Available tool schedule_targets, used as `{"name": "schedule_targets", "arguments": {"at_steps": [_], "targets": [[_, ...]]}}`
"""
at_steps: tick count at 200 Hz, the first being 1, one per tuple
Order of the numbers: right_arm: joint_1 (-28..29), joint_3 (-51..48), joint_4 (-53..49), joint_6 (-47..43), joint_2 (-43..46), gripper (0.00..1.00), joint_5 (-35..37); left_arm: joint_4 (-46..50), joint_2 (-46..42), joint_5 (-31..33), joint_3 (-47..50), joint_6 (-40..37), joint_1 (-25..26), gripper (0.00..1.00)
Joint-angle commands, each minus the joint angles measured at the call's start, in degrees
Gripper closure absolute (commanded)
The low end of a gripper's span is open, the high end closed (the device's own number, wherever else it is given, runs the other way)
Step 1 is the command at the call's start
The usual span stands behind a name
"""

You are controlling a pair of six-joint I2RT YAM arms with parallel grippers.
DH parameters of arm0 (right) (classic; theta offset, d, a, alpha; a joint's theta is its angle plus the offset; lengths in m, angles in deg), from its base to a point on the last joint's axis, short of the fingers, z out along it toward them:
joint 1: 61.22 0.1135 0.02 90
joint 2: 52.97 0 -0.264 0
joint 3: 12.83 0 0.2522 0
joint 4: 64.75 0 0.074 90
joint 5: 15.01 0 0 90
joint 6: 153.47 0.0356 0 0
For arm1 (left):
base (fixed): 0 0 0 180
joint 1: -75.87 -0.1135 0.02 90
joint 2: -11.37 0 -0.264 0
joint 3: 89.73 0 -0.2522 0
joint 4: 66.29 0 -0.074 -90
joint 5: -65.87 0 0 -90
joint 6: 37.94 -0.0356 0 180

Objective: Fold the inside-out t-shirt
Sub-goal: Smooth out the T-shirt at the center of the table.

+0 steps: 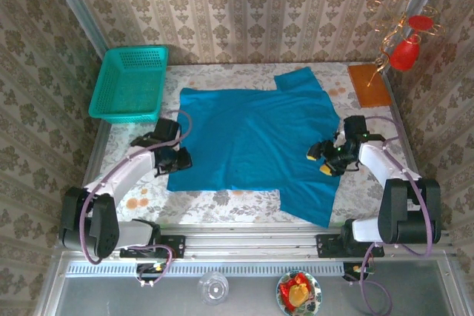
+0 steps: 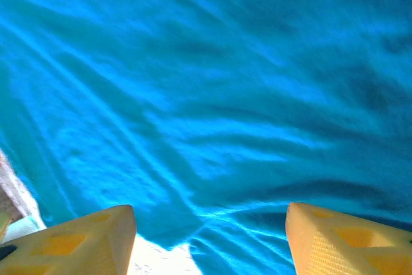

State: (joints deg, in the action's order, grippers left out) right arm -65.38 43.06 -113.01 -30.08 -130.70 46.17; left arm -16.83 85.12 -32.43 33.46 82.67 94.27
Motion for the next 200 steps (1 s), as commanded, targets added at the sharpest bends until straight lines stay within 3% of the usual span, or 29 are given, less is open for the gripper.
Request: {"name": "schedule_targets", "arguments": {"at_steps": [1, 29, 88, 113, 146, 200], "targets": [[0.12, -2.36, 3.09, 1.46, 0.12, 0.35, 2.17, -3.28, -1.15, -1.11, 5.28, 2.91, -1.62, 0.79], [-0.7, -4.01, 2.05, 3.44, -1.32, 0.35, 11.12, -4.39, -1.15, -0.14, 10.27, 3.75, -4.47, 0.79], [-1.29, -3.89, -0.24, 5.2, -3.29, 0.36, 18.79, -3.3, -5.48, 1.85, 13.0, 4.37, -7.91, 0.81], [-1.29, -2.45, -2.48, 4.6, -2.36, 0.36, 19.66, -2.43, -8.04, 2.06, 12.79, 4.83, -8.2, 0.81], [-1.29, -0.88, -5.93, 4.69, 3.43, 0.37, 20.2, 1.59, -12.67, 7.98, 12.99, 6.91, -8.37, 0.81], [-1.2, 0.4, -9.8, 5.31, 8.03, 0.37, 20.19, 5.18, -12.87, 9.71, 14.11, 11.68, -8.02, 0.76]]}}
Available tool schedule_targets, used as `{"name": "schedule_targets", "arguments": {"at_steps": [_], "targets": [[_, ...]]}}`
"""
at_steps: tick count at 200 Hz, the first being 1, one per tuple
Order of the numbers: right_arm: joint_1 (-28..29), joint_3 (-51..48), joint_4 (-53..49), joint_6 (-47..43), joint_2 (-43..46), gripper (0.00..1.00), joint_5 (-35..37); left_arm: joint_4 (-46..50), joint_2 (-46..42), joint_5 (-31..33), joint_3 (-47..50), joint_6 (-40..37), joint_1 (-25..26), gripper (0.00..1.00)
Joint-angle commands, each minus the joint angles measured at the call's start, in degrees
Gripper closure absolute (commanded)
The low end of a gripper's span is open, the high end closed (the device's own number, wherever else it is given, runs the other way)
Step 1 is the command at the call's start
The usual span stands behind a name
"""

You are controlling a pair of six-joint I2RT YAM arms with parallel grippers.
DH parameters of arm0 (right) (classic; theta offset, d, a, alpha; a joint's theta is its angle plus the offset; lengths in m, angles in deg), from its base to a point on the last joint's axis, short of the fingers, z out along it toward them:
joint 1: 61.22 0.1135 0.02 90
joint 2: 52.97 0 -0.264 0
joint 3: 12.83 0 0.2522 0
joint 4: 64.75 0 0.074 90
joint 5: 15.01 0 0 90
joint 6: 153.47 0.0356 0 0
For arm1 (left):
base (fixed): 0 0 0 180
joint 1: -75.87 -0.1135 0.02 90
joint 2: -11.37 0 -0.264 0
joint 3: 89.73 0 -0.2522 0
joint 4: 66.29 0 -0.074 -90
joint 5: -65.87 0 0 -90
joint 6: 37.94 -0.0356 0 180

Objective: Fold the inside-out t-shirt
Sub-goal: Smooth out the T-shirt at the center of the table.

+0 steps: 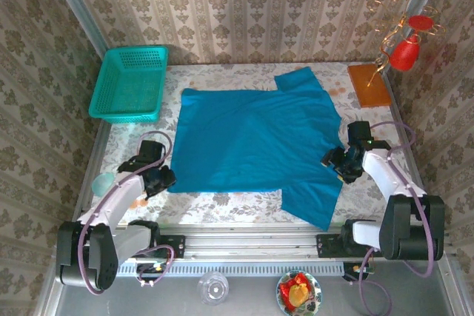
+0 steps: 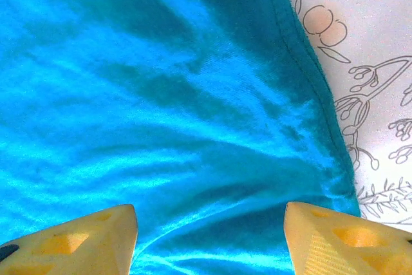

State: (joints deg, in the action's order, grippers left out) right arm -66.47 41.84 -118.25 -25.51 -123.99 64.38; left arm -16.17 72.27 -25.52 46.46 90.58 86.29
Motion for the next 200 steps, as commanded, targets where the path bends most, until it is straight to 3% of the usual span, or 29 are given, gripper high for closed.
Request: {"name": "schedule_targets", "arguments": {"at_steps": [1, 55, 150, 200], "targets": [[-0.1, 1.67, -4.64, 0.69, 1.41, 0.37, 1.99, 4.56, 0.03, 2.84, 1.16, 3.81, -0.05, 0.75], [-0.1, 2.79, -6.68, 0.34, 3.1, 0.37, 1.57, 2.11, 1.63, -1.13, 3.06, 3.32, -0.16, 0.6], [0.11, 2.04, -7.45, 0.89, 5.91, 0.37, -0.2, -1.62, 3.94, -3.72, 2.23, 0.77, -1.62, 0.72], [0.42, 0.62, -8.89, 1.24, 8.64, 0.37, 0.08, -4.44, 5.97, -6.31, 1.74, -0.53, -2.21, 0.71]]}}
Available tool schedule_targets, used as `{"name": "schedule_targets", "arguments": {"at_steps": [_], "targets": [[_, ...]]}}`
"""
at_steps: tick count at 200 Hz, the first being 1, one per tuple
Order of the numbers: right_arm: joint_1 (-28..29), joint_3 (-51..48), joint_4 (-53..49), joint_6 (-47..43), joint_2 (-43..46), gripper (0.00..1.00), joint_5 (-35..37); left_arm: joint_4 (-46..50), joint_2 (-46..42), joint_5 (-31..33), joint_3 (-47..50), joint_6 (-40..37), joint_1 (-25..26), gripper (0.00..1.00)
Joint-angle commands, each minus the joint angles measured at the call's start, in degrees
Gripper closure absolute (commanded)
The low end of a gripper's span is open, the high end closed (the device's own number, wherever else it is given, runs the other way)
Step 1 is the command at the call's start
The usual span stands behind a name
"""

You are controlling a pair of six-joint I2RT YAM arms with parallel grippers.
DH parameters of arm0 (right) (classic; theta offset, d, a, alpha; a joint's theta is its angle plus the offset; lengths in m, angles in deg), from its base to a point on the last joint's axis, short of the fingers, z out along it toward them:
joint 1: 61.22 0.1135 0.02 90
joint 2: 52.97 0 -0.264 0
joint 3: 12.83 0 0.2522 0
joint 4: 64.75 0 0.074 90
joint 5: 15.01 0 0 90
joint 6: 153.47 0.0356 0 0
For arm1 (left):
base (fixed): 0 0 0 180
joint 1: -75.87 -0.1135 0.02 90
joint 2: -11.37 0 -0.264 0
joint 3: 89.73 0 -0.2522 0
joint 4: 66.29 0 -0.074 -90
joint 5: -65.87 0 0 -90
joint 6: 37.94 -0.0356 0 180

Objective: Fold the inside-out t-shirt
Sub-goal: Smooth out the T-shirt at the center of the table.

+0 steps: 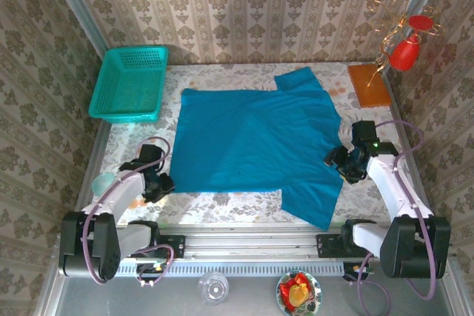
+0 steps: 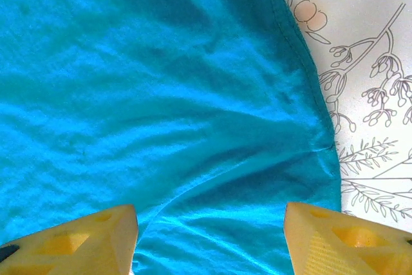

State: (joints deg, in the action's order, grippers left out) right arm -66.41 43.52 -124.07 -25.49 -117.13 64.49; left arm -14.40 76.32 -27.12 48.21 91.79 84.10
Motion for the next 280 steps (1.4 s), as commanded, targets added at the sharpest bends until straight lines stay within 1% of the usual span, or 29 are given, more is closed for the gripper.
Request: {"name": "schedule_targets", "arguments": {"at_steps": [1, 52, 83, 110, 148, 162, 183, 215, 231, 280], "targets": [[0.36, -1.08, -3.1, 1.22, 1.81, 0.37, 0.01, -6.26, 1.93, -4.82, -0.01, -1.75, -0.04, 0.71], [0.44, -0.2, -4.61, 1.31, 3.68, 0.37, 0.39, -6.41, 0.02, -6.63, -0.36, -1.58, -0.11, 0.7], [0.53, 0.74, -5.55, 1.05, 3.77, 0.37, 0.48, -5.2, -2.21, -6.43, -0.62, -1.66, -0.06, 0.69], [0.62, 0.79, -5.77, 0.95, 4.04, 0.37, 0.53, -4.71, -3.22, -6.66, -0.41, -1.59, -0.23, 0.7], [0.62, 0.39, -5.68, 0.79, 4.04, 0.37, 0.39, -5.37, -1.73, -7.12, 0.16, -1.62, -0.55, 0.71], [0.62, 0.39, -5.76, 0.78, 4.13, 0.37, 0.31, -5.03, -1.45, -6.56, 0.25, -1.56, -0.58, 0.72], [0.62, 0.39, -5.86, 0.7, 4.35, 0.37, 0.39, -1.94, -0.88, -3.89, -0.27, -0.61, -0.49, 0.72], [0.62, 0.65, -6.29, 0.61, 4.57, 0.37, 0.43, 0.0, -1.54, -1.74, -0.18, 0.83, -0.41, 0.7], [0.62, 0.62, -6.47, 0.52, 4.74, 0.37, 0.48, 0.08, -2.18, -1.41, -0.09, 1.04, -0.32, 0.67], [0.65, 0.81, -7.12, 0.61, 5.89, 0.37, 0.78, 0.89, -2.57, -0.08, -0.26, 1.4, -0.14, 0.67]]}}
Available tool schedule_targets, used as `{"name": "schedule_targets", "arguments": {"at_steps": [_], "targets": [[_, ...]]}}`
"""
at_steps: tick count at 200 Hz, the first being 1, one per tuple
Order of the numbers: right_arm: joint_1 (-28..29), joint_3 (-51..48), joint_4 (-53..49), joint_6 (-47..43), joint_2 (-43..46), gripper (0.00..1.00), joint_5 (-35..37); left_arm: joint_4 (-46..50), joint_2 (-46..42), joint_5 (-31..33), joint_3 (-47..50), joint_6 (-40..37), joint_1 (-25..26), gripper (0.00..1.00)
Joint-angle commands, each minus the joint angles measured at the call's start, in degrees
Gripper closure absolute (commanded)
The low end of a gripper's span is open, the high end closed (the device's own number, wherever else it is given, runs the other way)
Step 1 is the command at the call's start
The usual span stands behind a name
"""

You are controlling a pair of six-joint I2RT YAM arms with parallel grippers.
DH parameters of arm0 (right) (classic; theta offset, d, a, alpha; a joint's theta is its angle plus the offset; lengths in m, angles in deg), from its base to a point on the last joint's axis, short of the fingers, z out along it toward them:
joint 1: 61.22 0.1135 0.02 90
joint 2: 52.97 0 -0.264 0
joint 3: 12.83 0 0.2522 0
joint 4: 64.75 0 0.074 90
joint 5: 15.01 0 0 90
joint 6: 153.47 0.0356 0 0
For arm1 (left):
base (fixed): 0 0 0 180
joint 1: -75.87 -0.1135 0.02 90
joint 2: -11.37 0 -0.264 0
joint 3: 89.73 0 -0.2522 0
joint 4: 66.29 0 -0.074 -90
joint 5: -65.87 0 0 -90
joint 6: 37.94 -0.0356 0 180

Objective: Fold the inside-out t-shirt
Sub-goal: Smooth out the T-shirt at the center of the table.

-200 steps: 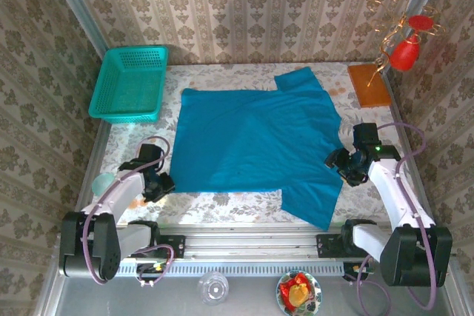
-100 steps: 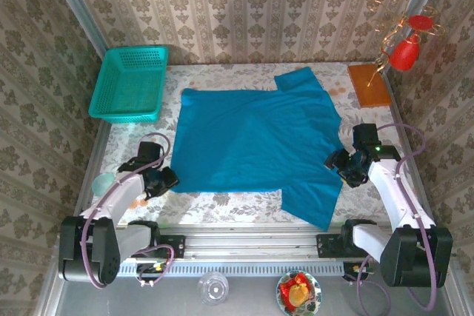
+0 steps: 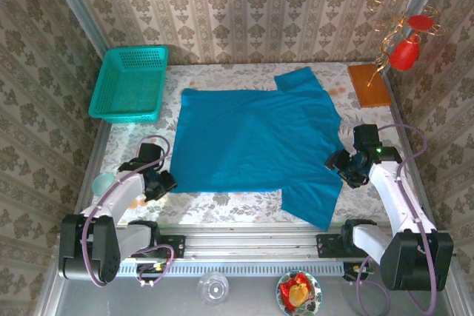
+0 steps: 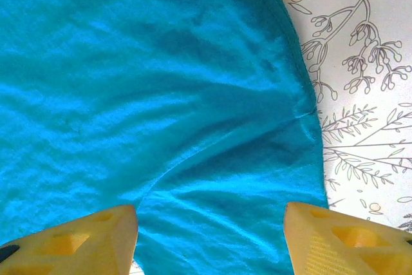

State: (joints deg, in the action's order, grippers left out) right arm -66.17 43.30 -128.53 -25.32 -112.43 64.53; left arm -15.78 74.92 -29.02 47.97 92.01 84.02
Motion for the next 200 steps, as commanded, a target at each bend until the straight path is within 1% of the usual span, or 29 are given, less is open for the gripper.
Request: {"name": "schedule_targets", "arguments": {"at_steps": [1, 32, 85, 112, 134, 164, 200], "targets": [[0.39, 1.04, -2.69, 0.43, 1.19, 0.37, 0.76, 2.27, -1.2, 1.9, -0.03, 1.18, -0.06, 0.67], [0.39, 1.73, -3.74, 0.34, 1.84, 0.38, 1.04, 1.64, -1.35, 1.4, 0.08, 0.88, -0.1, 0.73], [0.48, 2.02, -4.91, 0.87, 3.2, 0.37, 1.39, 0.69, 0.7, 0.58, 0.32, 0.49, -0.06, 0.74], [0.51, 1.69, -5.25, 1.12, 3.73, 0.37, 1.85, -0.16, 2.48, 0.25, 0.49, 0.18, -0.06, 0.73], [0.55, 0.9, -5.42, 1.24, 4.09, 0.37, 1.6, -0.67, 3.59, 0.31, 0.24, -0.26, -0.07, 0.75], [1.79, -0.55, -7.29, 1.34, 4.42, 0.38, 1.56, -0.79, 3.51, 0.4, -0.44, -0.52, -0.07, 0.84], [7.54, -4.15, -9.34, 5.19, 6.64, 0.39, 3.89, -0.83, 4.12, 0.31, -1.51, -1.23, -0.16, 0.93]]}}
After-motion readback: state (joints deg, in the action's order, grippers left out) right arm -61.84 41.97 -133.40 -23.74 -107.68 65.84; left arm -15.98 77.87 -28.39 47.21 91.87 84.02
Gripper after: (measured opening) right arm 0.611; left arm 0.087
